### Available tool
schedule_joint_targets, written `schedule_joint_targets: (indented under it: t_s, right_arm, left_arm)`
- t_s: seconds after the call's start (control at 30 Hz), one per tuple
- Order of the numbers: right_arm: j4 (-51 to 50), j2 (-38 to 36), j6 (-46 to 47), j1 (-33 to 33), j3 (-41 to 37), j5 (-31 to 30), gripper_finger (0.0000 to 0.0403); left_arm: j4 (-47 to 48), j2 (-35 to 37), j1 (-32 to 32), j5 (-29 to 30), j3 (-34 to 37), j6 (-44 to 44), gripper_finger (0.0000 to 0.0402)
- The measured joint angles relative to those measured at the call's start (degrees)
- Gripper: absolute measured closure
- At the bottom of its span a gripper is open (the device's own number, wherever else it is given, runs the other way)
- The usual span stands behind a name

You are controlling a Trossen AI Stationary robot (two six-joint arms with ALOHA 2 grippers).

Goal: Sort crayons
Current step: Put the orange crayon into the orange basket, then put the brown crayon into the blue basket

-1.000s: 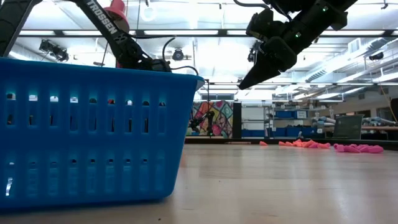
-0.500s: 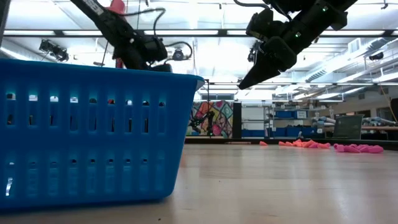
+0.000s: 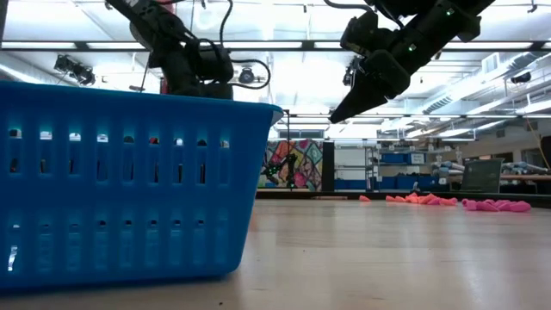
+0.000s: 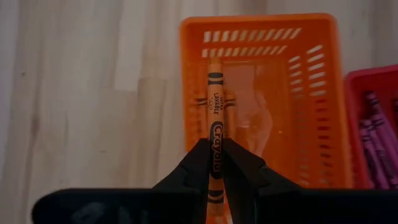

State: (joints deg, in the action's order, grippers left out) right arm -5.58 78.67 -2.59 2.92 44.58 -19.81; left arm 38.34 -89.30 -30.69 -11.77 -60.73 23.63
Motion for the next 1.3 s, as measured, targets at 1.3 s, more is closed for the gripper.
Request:
schedule_joint_targets:
  t_s: [1.3]
  right_arm:
    - [11.8, 3.9, -7.1, -22.1, -4.4, 6.5, 0.0260]
  left_arm:
    - [-16.8, 0.1, 11.1, 2.4, 5.2, -3.9, 0.0265]
